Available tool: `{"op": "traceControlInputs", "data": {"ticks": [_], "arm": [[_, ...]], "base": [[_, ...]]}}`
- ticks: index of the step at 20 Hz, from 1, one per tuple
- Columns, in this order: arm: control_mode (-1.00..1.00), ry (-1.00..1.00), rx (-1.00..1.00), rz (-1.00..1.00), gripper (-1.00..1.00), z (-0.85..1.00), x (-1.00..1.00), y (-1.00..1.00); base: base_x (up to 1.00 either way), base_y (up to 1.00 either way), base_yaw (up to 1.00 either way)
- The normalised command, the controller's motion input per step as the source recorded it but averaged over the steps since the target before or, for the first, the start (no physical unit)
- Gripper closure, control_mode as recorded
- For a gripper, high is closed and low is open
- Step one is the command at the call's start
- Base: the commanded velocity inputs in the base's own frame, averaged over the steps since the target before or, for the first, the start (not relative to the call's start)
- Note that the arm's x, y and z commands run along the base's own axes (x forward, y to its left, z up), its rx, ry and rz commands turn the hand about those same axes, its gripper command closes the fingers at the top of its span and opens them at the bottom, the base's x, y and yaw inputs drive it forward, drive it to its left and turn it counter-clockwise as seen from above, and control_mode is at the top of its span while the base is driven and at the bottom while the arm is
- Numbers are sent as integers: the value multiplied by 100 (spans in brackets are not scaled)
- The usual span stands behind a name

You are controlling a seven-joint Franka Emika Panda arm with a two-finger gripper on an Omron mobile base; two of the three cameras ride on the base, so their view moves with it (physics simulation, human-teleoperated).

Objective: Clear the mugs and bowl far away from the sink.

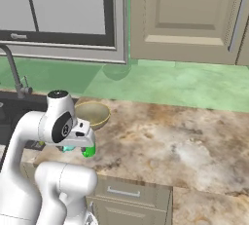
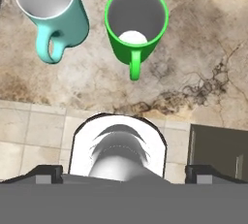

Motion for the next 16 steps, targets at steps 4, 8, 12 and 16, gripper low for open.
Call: {"op": "traceControlInputs", "data": {"ticks": [4, 8, 12, 16], "arm": [[-100, 0, 0, 0, -100, -3, 23, 0], [-100, 0, 0, 0, -100, -7, 23, 0], [-100, 0, 0, 0, -100, -16, 10, 0], [-100, 0, 0, 0, -100, -30, 13, 0]], "base": [[0, 0, 0], [0, 0, 0], [0, 0, 0], [0, 0, 0]]}}
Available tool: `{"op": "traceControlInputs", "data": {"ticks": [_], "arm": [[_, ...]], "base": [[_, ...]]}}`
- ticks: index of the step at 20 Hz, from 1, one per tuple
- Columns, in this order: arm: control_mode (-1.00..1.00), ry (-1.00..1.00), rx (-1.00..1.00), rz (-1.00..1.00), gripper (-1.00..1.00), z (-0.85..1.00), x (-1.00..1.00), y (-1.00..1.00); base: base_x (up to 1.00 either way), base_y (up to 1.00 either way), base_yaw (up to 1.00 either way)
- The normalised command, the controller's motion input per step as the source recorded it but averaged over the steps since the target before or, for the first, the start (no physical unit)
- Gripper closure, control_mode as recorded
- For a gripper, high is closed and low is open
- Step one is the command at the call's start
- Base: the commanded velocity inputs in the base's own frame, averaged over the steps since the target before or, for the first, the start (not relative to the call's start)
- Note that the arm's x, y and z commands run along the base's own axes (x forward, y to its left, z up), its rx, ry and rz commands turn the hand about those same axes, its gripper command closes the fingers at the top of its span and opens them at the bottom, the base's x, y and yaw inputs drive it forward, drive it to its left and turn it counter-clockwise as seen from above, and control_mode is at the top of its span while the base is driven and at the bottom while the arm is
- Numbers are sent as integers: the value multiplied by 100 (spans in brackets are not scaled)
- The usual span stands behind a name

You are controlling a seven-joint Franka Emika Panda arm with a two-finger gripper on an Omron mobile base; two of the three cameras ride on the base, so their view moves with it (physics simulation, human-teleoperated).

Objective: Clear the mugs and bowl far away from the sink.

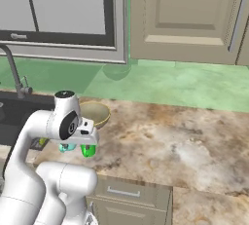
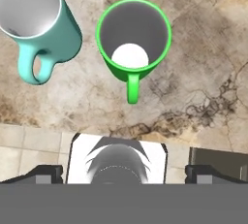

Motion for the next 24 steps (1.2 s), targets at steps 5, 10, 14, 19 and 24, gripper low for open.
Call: {"op": "traceControlInputs", "data": {"ticks": [5, 10, 14, 19, 24], "arm": [[-100, 0, 2, 0, -100, -36, 5, 0], [-100, 0, 1, 0, -100, -27, 5, 0], [-100, -1, 0, 1, -100, -15, 14, -3], [-100, -2, 0, 1, -100, -11, 12, -6], [-100, 0, 0, 0, -100, -3, 22, -4]], "base": [[0, 0, 0], [0, 0, 0], [0, 0, 0], [0, 0, 0], [0, 0, 0]]}}
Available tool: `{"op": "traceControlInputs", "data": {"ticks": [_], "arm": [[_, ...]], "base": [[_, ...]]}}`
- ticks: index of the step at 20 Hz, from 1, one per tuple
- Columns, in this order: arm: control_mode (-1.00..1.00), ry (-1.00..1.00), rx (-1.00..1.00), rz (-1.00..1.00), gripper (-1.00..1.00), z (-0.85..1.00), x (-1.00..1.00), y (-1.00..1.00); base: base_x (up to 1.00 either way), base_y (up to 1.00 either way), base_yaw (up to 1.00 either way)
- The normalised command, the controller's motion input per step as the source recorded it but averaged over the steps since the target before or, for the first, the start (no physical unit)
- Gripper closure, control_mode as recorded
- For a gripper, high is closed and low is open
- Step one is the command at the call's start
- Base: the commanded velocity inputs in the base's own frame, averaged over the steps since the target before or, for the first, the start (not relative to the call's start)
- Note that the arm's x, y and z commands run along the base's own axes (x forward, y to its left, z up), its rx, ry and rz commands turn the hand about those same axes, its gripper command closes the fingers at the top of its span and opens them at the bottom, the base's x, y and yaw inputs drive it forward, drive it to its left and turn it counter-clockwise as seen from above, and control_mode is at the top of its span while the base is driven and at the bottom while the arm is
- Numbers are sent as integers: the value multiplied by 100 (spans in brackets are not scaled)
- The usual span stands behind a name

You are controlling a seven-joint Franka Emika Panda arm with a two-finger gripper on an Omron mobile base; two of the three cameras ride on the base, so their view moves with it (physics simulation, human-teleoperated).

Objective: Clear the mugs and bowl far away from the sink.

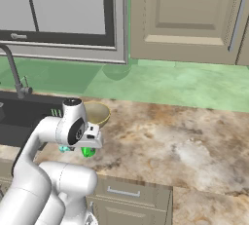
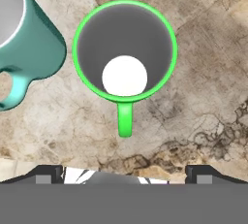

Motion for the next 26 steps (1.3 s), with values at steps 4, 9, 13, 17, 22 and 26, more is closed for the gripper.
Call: {"op": "traceControlInputs", "data": {"ticks": [4, 9, 13, 17, 22, 26], "arm": [[-100, 0, 0, 0, -100, -11, 23, 0], [-100, 0, 0, 0, -100, -19, 21, 0], [-100, 0, 0, 0, -100, -19, 8, 0], [-100, 0, 0, 0, -100, -29, 4, 0], [-100, 0, 0, 0, -100, -29, 0, 0], [-100, 0, 0, 0, -100, -41, 0, 0]], "base": [[0, 0, 0], [0, 0, 0], [0, 0, 0], [0, 0, 0], [0, 0, 0], [0, 0, 0]]}}
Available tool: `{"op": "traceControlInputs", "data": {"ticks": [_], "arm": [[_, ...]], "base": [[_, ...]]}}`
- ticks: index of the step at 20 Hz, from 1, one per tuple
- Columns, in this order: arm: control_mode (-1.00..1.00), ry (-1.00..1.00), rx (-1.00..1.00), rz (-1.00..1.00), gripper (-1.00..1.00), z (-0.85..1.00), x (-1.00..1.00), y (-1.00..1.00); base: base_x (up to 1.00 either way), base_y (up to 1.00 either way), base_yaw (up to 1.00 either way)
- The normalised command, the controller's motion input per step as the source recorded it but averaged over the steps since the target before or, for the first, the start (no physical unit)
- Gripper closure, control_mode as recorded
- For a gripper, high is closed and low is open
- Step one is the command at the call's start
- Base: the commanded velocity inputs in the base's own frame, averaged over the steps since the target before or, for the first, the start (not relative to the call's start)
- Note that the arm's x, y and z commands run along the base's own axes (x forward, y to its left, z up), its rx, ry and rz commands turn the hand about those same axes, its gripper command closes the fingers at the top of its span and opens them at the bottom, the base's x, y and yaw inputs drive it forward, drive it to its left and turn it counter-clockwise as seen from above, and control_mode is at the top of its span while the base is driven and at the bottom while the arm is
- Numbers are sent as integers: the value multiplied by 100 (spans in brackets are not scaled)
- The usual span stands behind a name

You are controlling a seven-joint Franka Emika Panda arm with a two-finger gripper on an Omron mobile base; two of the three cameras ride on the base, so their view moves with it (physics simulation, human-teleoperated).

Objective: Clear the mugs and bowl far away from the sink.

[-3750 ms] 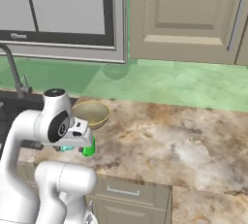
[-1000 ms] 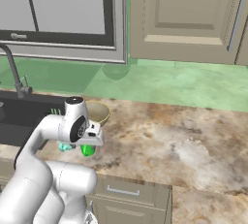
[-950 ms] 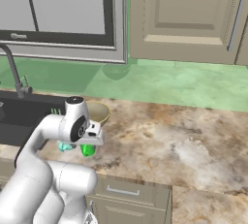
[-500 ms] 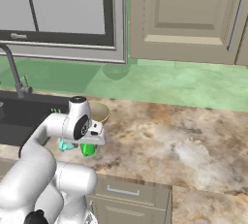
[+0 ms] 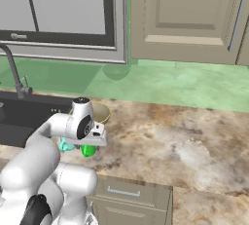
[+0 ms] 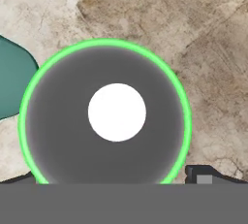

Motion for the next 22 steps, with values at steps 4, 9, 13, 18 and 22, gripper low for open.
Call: {"op": "traceControlInputs", "data": {"ticks": [4, 9, 13, 18, 22], "arm": [[-100, 0, 1, 0, -100, -43, 0, 0], [-100, 0, 4, 0, 100, -41, -15, 0], [-100, 0, 8, 0, 100, -35, -46, 0], [-100, 0, 7, 0, 100, -48, -61, 1], [-100, 0, 0, 0, 100, -79, -81, 27]], "base": [[0, 0, 0], [0, 0, 0], [0, 0, 0], [0, 0, 0], [0, 0, 0]]}}
